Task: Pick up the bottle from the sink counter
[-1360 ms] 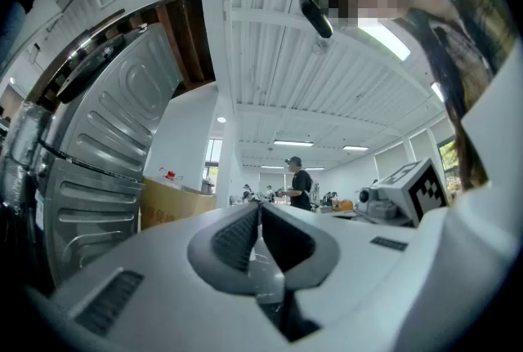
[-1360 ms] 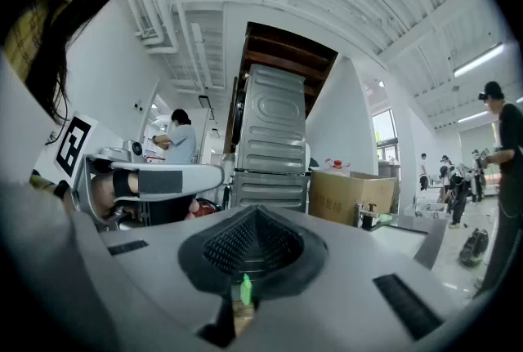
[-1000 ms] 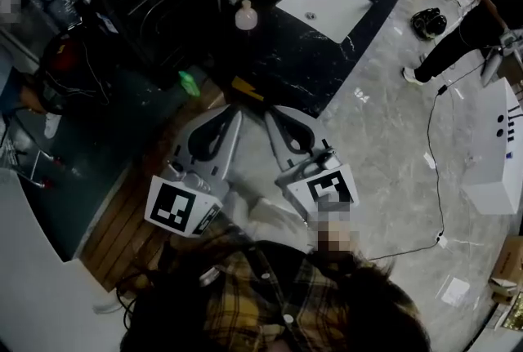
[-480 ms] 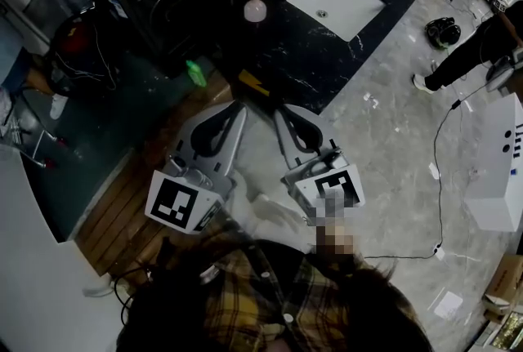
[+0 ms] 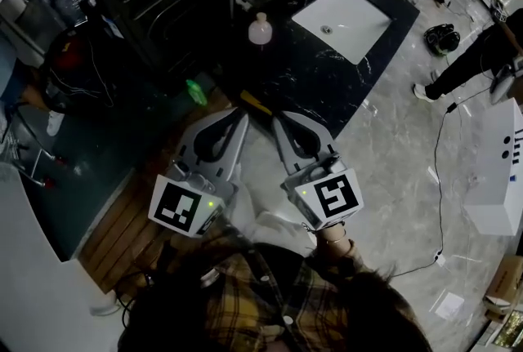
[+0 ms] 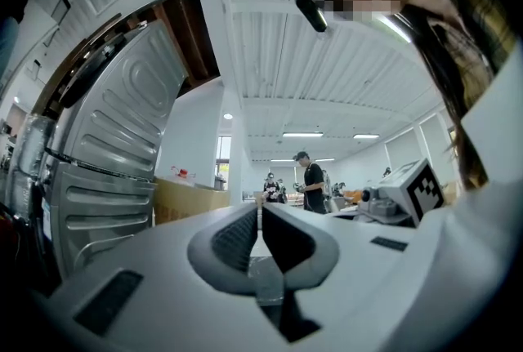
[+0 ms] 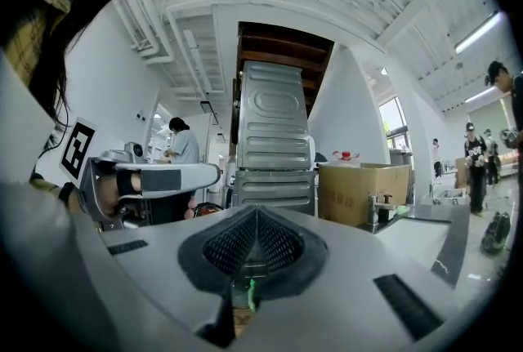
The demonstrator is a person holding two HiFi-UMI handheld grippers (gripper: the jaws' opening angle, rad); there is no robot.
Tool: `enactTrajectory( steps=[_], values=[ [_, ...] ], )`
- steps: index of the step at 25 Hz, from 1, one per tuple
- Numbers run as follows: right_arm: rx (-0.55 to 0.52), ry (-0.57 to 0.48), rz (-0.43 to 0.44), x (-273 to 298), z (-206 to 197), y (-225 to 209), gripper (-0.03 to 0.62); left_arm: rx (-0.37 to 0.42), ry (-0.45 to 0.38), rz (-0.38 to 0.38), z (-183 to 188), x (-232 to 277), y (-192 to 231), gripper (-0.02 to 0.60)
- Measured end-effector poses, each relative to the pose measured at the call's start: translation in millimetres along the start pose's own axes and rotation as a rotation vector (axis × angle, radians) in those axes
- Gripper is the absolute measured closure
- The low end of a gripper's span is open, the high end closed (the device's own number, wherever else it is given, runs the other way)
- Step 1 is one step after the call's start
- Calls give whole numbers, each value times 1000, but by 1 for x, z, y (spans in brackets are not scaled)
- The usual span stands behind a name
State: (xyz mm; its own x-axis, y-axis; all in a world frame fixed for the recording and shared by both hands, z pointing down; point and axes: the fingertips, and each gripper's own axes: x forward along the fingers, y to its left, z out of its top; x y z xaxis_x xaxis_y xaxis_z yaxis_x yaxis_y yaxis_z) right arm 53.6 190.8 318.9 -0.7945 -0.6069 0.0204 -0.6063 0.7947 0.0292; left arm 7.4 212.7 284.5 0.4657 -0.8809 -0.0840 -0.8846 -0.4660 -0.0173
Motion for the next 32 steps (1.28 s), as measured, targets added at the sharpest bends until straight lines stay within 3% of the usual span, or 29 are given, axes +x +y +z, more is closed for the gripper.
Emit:
enactTrajectory(
  steps=[8, 12, 17, 19, 32],
  values=[
    [-15, 28, -3, 106, 3, -30, 577, -36, 0, 3, -5, 45, 100, 552],
    [-12, 38, -24, 149, 2, -45, 577, -9, -21, -17, -8, 65, 145, 552],
    [-18, 55, -55, 188, 1, -58, 577, -53, 6, -40, -12, 84, 184, 552],
    [-18, 57, -77, 199, 1, -64, 577, -37, 5, -58, -17, 89, 197, 552],
    [-4, 119, -185, 215, -13, -116, 577, -121, 81, -137, -43, 141, 213, 552]
  ],
)
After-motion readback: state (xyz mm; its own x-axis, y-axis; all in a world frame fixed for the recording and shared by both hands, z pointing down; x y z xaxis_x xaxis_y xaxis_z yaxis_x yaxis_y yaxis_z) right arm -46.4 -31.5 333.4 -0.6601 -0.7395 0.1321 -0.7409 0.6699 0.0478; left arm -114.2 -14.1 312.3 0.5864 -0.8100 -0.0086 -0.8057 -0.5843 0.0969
